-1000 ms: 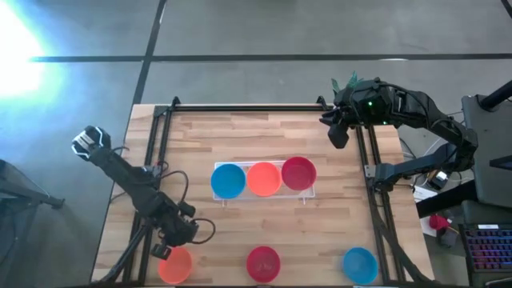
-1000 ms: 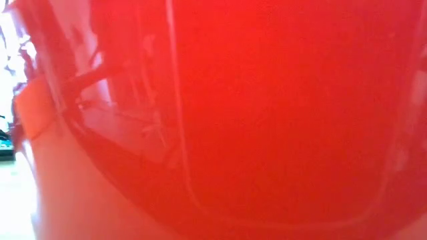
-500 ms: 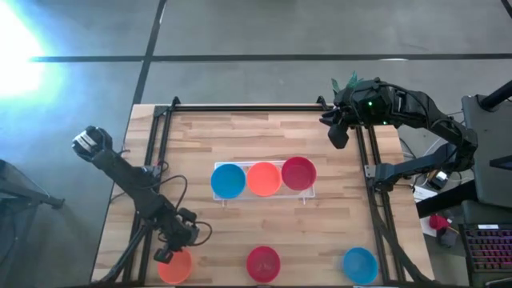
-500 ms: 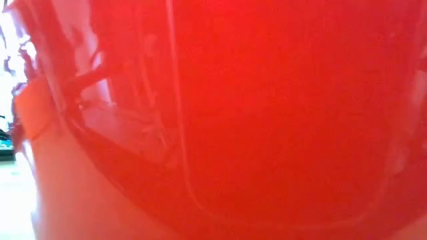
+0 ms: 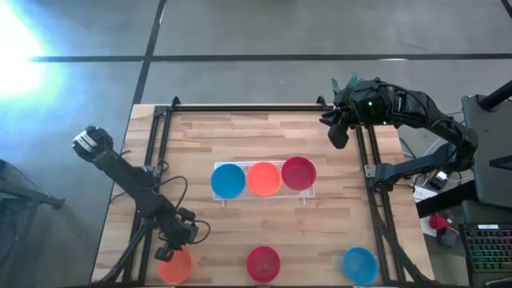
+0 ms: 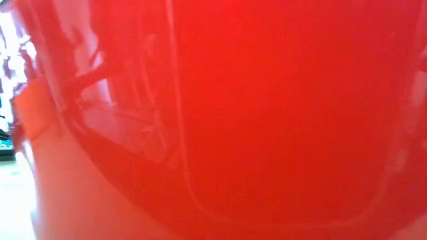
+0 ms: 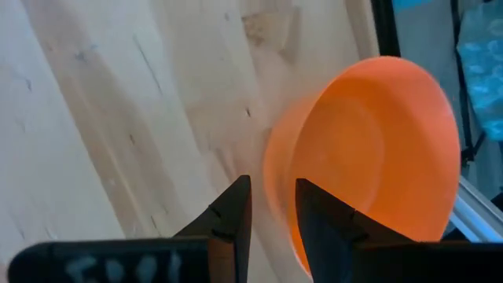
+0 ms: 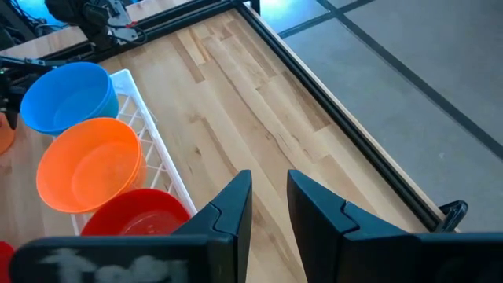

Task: Pick & Place Mini bowls
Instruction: Stack the orange bowl on the orange bowl on the shelf

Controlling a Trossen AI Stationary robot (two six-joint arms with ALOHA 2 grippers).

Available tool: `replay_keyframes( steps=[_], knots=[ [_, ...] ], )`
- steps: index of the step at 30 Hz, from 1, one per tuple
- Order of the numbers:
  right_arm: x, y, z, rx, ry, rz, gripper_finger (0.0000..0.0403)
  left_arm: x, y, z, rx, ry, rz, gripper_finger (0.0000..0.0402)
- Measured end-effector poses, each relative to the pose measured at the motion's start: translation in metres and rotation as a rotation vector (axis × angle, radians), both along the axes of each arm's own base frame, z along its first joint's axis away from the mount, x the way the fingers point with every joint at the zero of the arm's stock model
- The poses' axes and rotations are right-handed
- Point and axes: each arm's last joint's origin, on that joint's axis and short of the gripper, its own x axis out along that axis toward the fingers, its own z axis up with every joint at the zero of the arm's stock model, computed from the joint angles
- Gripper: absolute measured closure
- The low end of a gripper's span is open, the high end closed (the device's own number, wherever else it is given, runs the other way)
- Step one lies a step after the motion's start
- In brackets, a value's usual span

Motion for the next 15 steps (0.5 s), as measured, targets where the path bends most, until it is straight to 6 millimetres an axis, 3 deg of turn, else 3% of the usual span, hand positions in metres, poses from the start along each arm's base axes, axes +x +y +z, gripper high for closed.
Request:
replay_keyframes(
  steps=[7,13,15],
  knots=[
    [0.0,0.0,0.0,0.0,0.0,0.0,0.0323,-0.0024,0.003,-0.0061,0.014,0.036,0.061,0.032],
    [0.0,-0.0001,0.0,-0.001,0.0,0.0,0.0323,-0.0018,0.0023,-0.0064,0.0,0.069,0.119,0.0391],
    [0.0,0.0,0.0,-0.001,0.0,0.0,0.0323,-0.0015,0.002,-0.0061,-0.01,0.081,0.145,0.0396]
  ],
)
